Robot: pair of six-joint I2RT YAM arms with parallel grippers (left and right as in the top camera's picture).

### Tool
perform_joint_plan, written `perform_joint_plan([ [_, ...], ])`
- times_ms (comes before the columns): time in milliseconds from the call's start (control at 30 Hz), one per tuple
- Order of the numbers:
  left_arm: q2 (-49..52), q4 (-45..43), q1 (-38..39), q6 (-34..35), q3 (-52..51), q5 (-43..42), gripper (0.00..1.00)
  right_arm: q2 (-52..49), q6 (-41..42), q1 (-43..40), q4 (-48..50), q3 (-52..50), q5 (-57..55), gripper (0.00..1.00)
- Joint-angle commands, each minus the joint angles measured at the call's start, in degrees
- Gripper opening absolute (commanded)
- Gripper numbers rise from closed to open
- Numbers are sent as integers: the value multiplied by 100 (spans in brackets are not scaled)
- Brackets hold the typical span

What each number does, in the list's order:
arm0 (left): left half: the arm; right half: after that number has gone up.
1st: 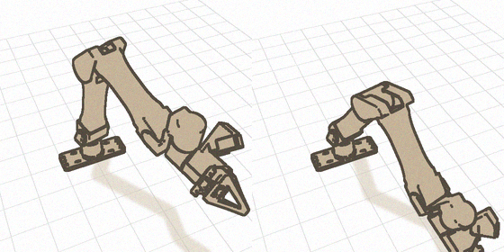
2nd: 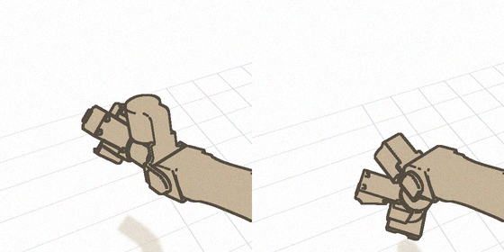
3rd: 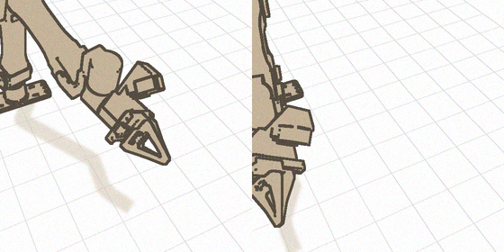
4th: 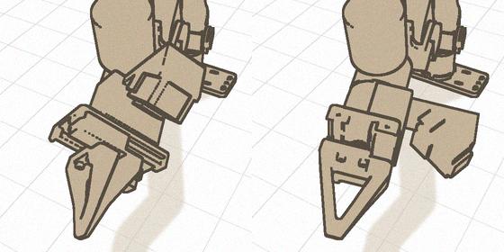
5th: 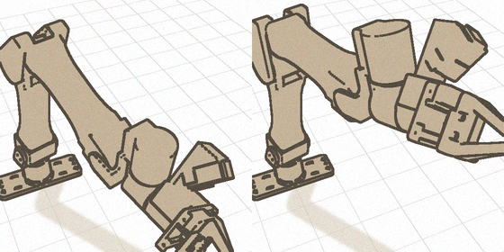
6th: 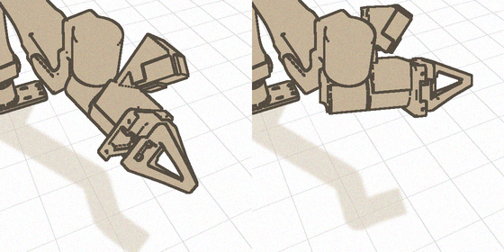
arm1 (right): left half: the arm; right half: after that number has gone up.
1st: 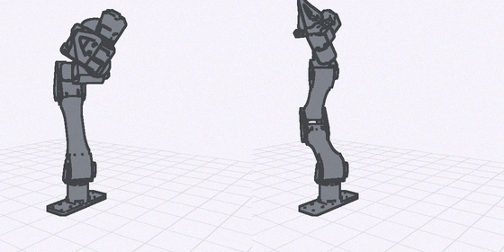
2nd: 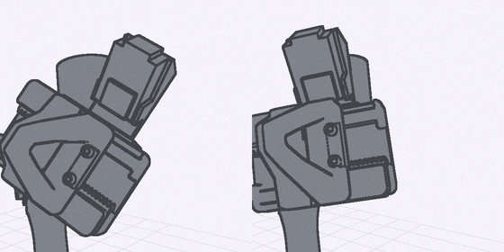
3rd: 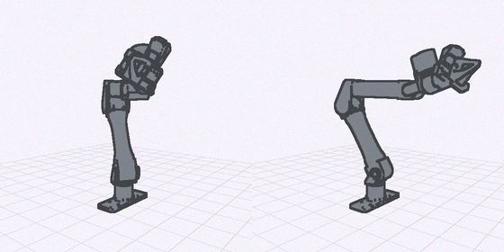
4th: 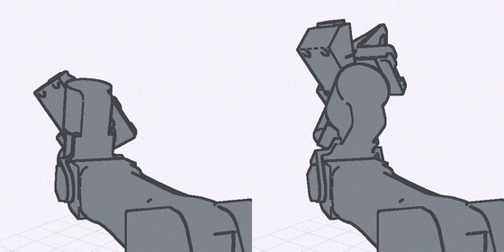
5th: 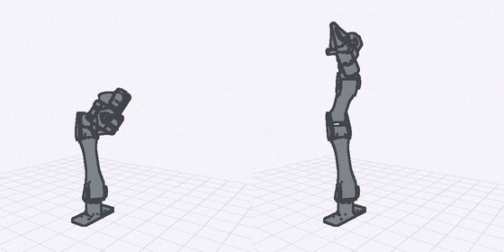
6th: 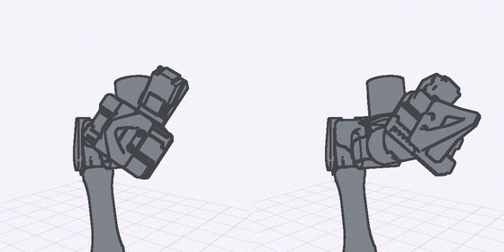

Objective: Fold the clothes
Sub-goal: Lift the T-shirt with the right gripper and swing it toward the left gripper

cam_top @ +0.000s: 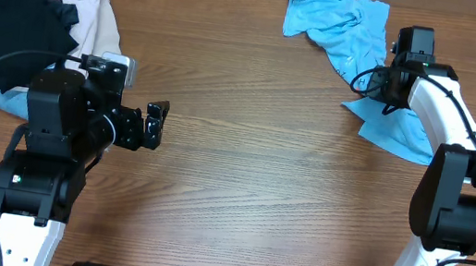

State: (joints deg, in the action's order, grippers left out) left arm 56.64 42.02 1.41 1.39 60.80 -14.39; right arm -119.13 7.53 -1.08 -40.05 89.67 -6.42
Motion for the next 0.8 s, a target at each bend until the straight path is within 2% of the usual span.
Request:
perform_joint_plan([
  [0, -2, -4, -31, 57, 133, -66, 100, -28, 44, 0, 31, 28, -61, 22],
  [200, -2, -4, -31, 55, 133, -66, 100, -28, 44, 0, 31, 28, -61, 4],
  [367, -2, -4, -31, 55, 133, -66, 100, 94, -7, 68, -302, 87, -59, 4],
  [500, -2, -33, -31, 52, 133, -46, 100, 654, -192, 387, -861, 385, 39, 4],
  [667, -2, -57, -31, 50, 133, -48, 100, 1709, -885, 1360, -1569, 1167, 485, 4],
  [767, -2, -46, -31, 50, 133, -48, 100, 2087, -955, 2124, -1882, 1475, 505, 4],
])
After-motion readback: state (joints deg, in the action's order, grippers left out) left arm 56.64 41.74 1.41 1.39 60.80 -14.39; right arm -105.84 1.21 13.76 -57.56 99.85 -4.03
